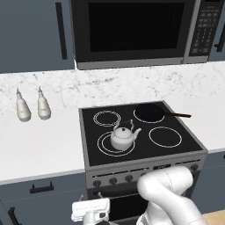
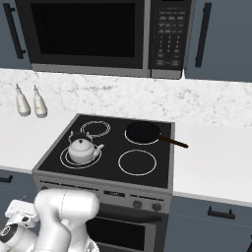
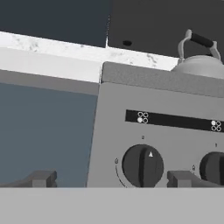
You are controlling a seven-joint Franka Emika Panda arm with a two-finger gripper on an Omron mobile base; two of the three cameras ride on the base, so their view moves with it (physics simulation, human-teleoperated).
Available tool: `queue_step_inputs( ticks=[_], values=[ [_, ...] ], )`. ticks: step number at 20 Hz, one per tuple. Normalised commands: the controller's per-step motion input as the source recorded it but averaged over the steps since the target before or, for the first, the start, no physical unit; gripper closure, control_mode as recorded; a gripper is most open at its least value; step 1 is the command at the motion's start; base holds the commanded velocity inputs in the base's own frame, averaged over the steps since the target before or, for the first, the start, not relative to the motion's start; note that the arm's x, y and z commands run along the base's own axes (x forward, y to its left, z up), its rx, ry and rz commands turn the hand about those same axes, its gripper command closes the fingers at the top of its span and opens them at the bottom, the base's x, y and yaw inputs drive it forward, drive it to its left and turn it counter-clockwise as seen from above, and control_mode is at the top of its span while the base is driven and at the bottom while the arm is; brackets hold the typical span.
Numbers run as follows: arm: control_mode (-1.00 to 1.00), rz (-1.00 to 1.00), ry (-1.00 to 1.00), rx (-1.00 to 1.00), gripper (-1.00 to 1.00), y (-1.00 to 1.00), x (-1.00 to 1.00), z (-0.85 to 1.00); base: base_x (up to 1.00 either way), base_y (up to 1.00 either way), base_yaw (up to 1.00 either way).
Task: Pick the kettle from the counter and place it on a stove burner. Then turn the burner on.
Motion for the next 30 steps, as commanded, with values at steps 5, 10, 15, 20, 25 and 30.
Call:
queue_step_inputs(
  ticks=[5,10,15,20,25,30],
  values=[
    [-1.00,0.14,-0.05,0.30,-1.00,-0.78,0.00,0.00,0.00,0.00,0.00],
    [-1.00,0.10,-0.06,0.32,-1.00,-0.72,0.01,0.00,0.00,0.00,0.00],
    [-1.00,0.10,-0.03,0.25,-1.00,-0.36,0.09,-0.01,0.00,0.00,0.00],
    [-1.00,0.10,-0.02,0.05,-1.00,-0.02,0.04,-0.18,0.00,0.00,0.00],
    [-1.00,0.09,-0.01,0.00,-1.00,0.00,0.00,-0.30,0.00,0.00,0.00],
    [-1.00,0.08,0.00,0.00,-1.00,0.00,0.01,-0.26,0.00,0.00,0.00]
  ],
)
